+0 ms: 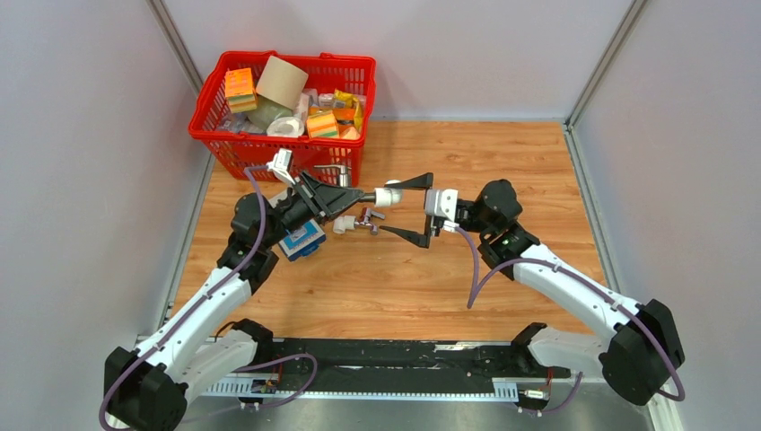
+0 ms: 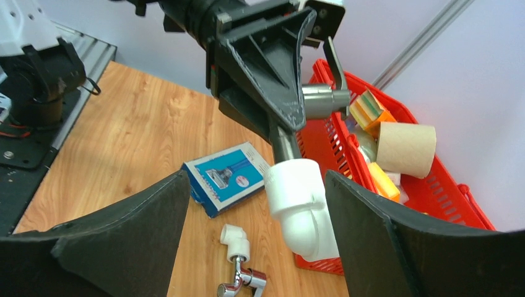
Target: Install the water faucets
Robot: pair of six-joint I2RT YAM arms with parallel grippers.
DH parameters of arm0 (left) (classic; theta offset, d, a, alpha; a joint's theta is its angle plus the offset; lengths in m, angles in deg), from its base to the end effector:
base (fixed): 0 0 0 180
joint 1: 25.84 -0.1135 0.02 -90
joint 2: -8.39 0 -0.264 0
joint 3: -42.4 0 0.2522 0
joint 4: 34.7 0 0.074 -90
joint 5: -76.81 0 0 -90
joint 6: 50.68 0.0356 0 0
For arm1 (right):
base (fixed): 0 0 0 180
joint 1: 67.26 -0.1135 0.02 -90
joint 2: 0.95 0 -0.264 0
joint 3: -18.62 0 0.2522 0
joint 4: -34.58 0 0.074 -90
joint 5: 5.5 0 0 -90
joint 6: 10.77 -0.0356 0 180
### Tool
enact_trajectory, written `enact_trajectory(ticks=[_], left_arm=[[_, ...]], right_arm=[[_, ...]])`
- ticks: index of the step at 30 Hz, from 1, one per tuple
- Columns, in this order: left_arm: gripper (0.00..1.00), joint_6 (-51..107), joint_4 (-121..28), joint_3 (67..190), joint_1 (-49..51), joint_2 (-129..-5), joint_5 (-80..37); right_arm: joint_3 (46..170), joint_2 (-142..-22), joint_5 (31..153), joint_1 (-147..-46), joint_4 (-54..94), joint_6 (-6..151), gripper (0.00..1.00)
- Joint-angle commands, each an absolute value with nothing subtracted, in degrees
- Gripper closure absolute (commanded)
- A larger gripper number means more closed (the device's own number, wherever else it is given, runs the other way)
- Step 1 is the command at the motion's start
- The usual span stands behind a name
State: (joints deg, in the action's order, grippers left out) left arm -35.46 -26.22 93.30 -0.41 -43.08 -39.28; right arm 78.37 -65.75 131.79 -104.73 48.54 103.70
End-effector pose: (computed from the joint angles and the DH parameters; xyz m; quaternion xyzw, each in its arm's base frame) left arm 0.1854 -0.1055 0.3321 -0.1124 0.6524 -0.6588 0.3575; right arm 0.1871 0.1764 0.3454 -0.5677 0.3537 0.3378 0.6621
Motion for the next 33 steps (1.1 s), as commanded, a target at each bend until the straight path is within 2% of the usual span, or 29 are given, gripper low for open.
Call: enact_trajectory(ticks=[1,4,9,10,14,16,18,24,30,33], left_arm=[[1.0,-40.0,-19.4,96.8,-0.4,-42.8,-43.1],[1.0,-40.5,-18.3,96.8,-0.4,-42.8,-43.2],[1.0,-43.1,-13.4,96.7,-0.4,-43.9,-44.7],[1.0,-43.0,-13.0,96.8,-0.4,-44.0,-44.9],[1.0,-39.3,-12.5,97.3,-0.4,-44.2,-44.7],[1.0,-35.5,-11.6,97.2,-0.4,-43.6,-44.0],[1.0,-28.6,-11.6,97.3,-0.4,-42.7,-43.2],[1.0,-1.0,-8.1,94.5,-0.3,-38.0,-43.6],[1.0,24.4,4.3,84.7,1.7,-33.0,-51.0],[1.0,35.1,2.9,82.2,2.1,-31.4,-51.8]], right_arm=[[79.6,-67.7,130.5,-105.0,50.3,107.2,0.19],[79.7,-69.3,130.9,-105.0,51.0,106.5,0.23],[79.3,-71.0,130.3,-105.1,51.5,105.3,0.36],[79.3,-71.0,130.6,-105.1,51.8,104.8,0.42],[79.9,-71.0,132.7,-105.1,54.2,98.4,0.77],[80.9,-71.4,133.7,-105.0,54.2,93.5,0.9],[81.7,-71.8,133.5,-105.0,55.5,86.7,1.0],[86.1,-75.7,133.0,-103.2,52.3,60.5,1.0],[79.2,-83.4,139.0,-98.2,76.1,23.3,1.0],[76.3,-86.9,139.4,-97.8,86.5,15.1,0.97]])
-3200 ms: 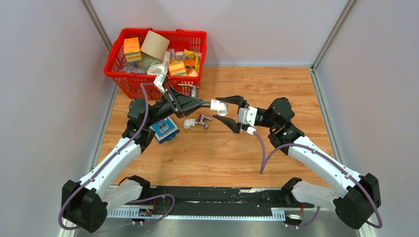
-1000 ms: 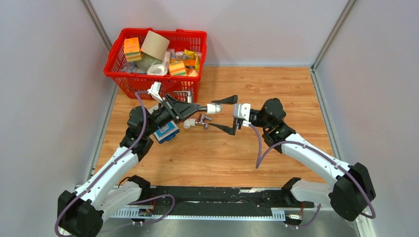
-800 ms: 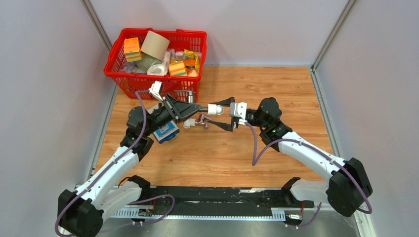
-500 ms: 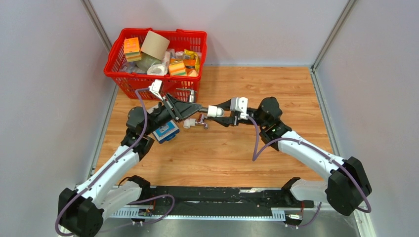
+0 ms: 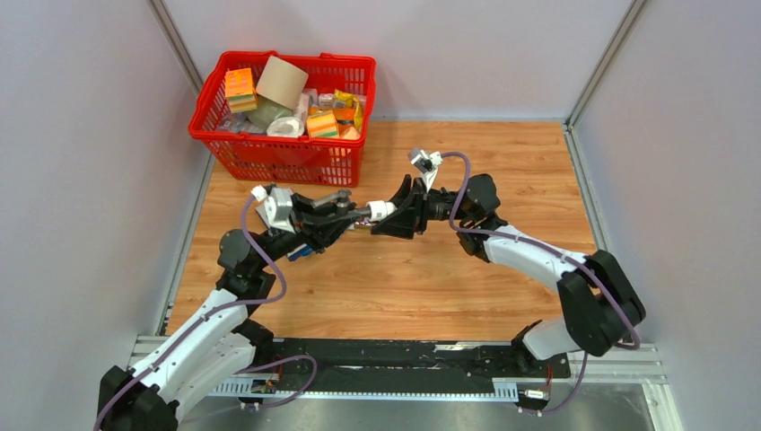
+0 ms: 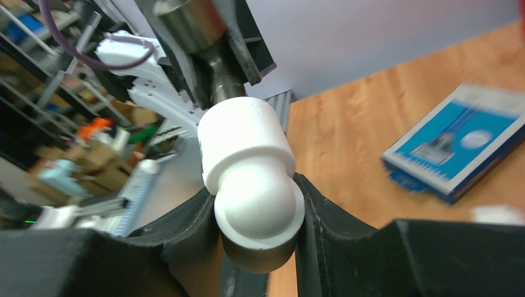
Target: Install the water faucets
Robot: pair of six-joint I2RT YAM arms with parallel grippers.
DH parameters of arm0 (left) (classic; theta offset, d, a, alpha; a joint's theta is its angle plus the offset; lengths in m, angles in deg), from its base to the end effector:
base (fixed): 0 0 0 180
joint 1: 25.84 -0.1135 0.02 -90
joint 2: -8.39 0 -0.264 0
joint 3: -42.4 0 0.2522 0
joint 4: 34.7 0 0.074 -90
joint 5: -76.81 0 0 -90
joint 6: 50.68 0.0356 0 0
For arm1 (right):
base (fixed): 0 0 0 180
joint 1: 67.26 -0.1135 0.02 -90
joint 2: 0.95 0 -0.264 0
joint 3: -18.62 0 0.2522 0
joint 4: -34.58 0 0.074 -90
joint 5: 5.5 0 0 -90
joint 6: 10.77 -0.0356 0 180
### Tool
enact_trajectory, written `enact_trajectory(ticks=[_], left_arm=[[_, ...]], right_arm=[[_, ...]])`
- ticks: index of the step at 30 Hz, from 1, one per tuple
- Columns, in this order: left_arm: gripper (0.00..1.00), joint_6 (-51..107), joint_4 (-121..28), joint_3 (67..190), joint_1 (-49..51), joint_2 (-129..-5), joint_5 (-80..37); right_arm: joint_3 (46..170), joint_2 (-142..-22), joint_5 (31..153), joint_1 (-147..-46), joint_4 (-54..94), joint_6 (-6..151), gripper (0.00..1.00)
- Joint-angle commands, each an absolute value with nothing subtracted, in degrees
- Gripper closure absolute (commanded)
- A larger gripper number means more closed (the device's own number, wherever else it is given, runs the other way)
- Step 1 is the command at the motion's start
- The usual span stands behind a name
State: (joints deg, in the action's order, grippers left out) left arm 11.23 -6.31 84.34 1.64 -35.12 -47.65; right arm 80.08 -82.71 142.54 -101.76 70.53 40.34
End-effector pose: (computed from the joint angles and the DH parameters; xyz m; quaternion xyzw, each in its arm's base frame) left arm 0.1441 -0.0976 0.3350 0.2496 0.5017 -0.5165 0.6475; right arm 0.2368 0.1994 0.3123 -0.3660 0.5428 0.6514 0.3835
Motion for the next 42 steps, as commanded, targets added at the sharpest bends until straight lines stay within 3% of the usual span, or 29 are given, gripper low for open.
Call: enact_trajectory(ticks=[1,4,10,13,19,24,28,42], left_arm=[[1.0,36.1,1.2,81.7,2.1,-31.3,-51.9],[1.0,32.1,1.5,80.9,2.2,-30.6,-48.5],[1.0,13.0,-4.9,81.0,2.3,-27.3,-30.3],[1.0,5.9,-16.0,85.7,2.2,-27.0,-23.8],[1.0,-4.9,-36.5,96.8,2.1,-32.7,-21.7],[1.0,-15.7,-38.4,99.9,2.1,-37.5,-25.9],[1.0,-20.5,-38.2,101.4,2.2,-40.9,-29.6],[1.0,-31.2,-29.7,103.1,2.1,-48.7,-40.1]], right_arm=[[75.9,-87.8,139.3,-97.8,89.0,13.8,0.95],[75.8,-88.3,138.7,-97.8,91.0,15.1,0.83],[78.0,-81.0,135.5,-97.6,70.2,38.9,0.34],[78.9,-76.0,132.0,-97.5,60.2,53.2,0.24],[75.4,-67.5,130.4,-97.9,58.5,75.8,0.0],[71.7,-62.3,129.6,-99.9,62.2,89.2,0.0],[73.4,-60.9,128.7,-102.8,56.2,98.6,0.0],[74.4,-64.3,123.6,-106.1,49.8,106.8,0.03]])
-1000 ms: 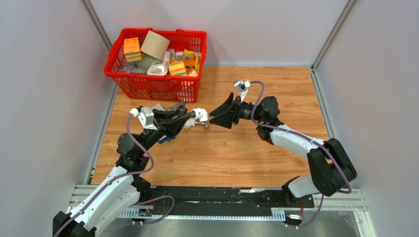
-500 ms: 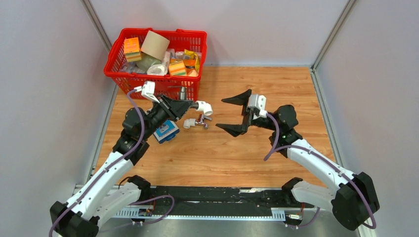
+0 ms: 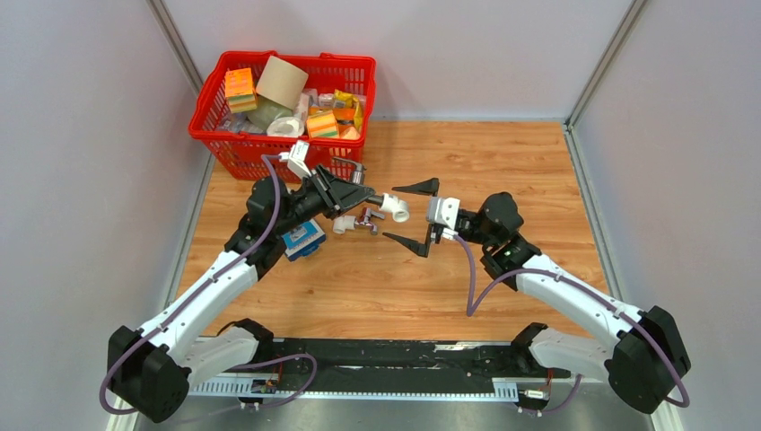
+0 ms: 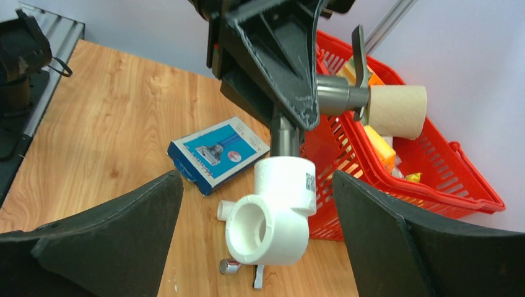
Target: Install the water faucets
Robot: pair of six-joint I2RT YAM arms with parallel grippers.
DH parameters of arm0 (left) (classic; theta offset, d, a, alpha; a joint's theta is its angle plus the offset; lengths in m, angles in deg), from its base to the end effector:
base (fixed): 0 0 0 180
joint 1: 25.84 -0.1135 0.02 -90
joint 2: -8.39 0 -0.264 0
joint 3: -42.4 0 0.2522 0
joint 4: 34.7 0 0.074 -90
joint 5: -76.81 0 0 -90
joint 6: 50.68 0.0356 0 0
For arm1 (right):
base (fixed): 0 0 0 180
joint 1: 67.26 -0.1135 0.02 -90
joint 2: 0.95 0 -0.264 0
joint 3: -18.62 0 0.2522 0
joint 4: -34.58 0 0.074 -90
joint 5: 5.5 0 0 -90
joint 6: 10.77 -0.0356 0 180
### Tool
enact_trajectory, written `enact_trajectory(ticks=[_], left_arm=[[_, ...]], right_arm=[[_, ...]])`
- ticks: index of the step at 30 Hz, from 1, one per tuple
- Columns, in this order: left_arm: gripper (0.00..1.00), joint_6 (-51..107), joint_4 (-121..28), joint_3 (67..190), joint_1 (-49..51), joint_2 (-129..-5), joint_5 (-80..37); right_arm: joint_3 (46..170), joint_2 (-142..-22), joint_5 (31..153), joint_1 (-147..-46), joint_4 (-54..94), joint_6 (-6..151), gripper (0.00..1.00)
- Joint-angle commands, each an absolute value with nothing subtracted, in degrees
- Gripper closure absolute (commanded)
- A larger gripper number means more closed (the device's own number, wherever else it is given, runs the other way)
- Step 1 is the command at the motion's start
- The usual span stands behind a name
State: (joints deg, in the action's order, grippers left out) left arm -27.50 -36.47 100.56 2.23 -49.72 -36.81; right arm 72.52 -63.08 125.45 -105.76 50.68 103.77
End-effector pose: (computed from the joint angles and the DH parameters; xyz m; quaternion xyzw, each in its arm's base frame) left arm 0.2044 -0.1252 0.3347 -0.0986 0.7100 -0.6015 0.3528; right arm 0.1781 0.1715 0.3246 -0.5466 0.3867 0.3139 0.6732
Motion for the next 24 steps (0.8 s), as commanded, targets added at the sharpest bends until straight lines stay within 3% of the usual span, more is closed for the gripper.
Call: enact_trajectory(ticks=[1,9,11,14,18,24], left_arm=[[1.0,-31.3,-29.7,103.1,2.2,-48.7,-40.3],[1.0,-31.3,-29.2,103.3,2.1,-48.8,-41.6],[1.0,-30.5,-29.1,103.3,2.2,-48.8,-41.7],[1.0,-27.3,-28.9,102.9,2.1,-48.5,-41.7],[1.0,-16.8,-28.1,102.7,2.2,-47.1,-42.4],[1.0,8.6,-27.0,100.6,2.2,-42.1,-50.2]], right_arm=[[74.6,-64.5,123.9,-106.1,49.8,106.7,0.05],[74.9,-65.6,124.4,-106.4,51.3,104.6,0.32],[75.0,-65.9,124.5,-106.3,52.0,103.1,0.48],[76.0,-66.6,123.7,-106.2,50.6,101.2,0.61],[76.6,-69.2,128.9,-102.9,52.2,91.9,0.96],[82.5,-75.3,141.8,-99.8,51.5,72.8,1.0]])
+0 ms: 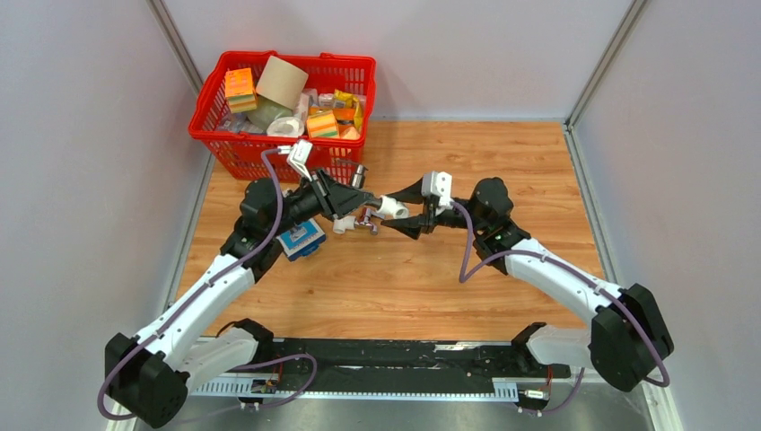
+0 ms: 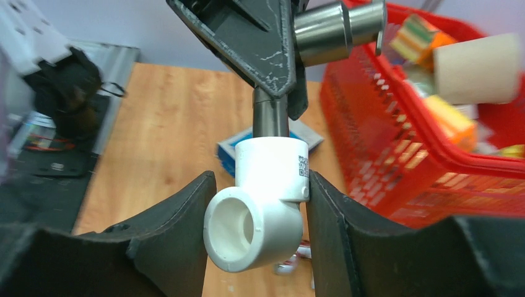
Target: Install the water faucets
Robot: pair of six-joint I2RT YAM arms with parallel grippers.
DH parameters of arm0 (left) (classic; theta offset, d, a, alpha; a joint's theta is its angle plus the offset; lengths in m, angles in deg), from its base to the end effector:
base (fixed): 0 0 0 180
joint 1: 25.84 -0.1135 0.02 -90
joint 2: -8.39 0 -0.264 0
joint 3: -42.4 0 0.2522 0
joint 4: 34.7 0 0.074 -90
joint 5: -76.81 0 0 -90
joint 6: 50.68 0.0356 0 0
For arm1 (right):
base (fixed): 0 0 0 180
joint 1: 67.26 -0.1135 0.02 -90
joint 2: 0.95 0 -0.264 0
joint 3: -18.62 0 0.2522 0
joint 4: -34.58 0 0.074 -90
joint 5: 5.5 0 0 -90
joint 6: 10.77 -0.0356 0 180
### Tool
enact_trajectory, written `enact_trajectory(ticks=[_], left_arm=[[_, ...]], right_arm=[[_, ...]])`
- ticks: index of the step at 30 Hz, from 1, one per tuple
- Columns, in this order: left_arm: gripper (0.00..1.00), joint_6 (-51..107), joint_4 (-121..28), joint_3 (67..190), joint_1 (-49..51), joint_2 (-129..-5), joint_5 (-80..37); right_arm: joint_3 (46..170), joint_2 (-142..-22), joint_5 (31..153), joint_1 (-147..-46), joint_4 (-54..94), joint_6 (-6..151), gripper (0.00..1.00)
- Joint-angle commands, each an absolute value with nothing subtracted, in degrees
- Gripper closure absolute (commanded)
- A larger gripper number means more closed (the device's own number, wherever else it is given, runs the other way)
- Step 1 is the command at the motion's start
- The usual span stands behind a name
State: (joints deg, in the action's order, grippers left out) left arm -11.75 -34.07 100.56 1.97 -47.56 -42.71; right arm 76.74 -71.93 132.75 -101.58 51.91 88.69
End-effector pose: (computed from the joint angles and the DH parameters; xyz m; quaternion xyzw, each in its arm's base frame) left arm 0.1944 -0.1224 0.3472 0.0464 0.6901 -0.5806 0.4294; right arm 0.2140 0.1783 0.3146 -0.5095 0.4631 0.4152 0.5946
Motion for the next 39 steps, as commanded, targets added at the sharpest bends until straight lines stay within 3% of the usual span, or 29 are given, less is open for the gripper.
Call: enact_trajectory(ticks=[1,6,10,13,15,19,21,24,25,29,33,39], left_arm=[[1.0,13.8,-25.5,99.9,2.2,-40.7,-51.9],[1.0,29.2,-19.8,94.4,2.1,-35.4,-68.2],[1.0,36.6,-28.3,96.5,2.1,-35.1,-75.9],[1.0,37.0,-29.1,96.1,2.2,-35.0,-77.4],[1.0,35.0,-26.6,94.7,2.1,-34.5,-77.0],[1.0,27.0,-19.1,90.9,2.2,-32.4,-67.8],[1.0,22.5,-17.6,89.7,2.1,-31.3,-56.3],[1.0,14.0,-17.7,88.8,2.1,-30.3,-47.0],[1.0,12.3,-17.9,88.5,2.2,-30.0,-43.8],[1.0,0.6,-18.5,87.9,2.1,-30.0,-36.5],[1.0,-7.9,-20.1,87.6,2.1,-29.8,-31.0],[1.0,-18.8,-22.8,88.9,2.1,-31.6,-26.9]], right_arm=[[84.0,-76.8,144.2,-99.7,51.0,69.6,1.0],[86.6,-82.7,152.5,-98.5,52.8,54.2,1.0],[84.1,-85.6,154.6,-96.8,63.9,40.1,1.0],[85.0,-86.1,154.6,-96.4,61.1,42.3,1.0],[86.6,-85.2,153.3,-96.4,54.7,47.9,0.94],[88.4,-80.9,147.9,-96.4,44.0,59.7,0.65],[89.3,-79.1,146.2,-96.3,40.6,65.8,0.49],[87.9,-75.1,142.2,-96.3,40.2,71.1,0.16],[87.5,-73.9,141.0,-96.3,40.2,72.5,0.0],[84.6,-70.4,138.3,-96.3,43.7,76.2,0.0],[75.4,-66.0,132.1,-96.3,59.8,70.2,0.0],[72.5,-65.0,138.0,-97.7,67.7,75.6,0.0]])
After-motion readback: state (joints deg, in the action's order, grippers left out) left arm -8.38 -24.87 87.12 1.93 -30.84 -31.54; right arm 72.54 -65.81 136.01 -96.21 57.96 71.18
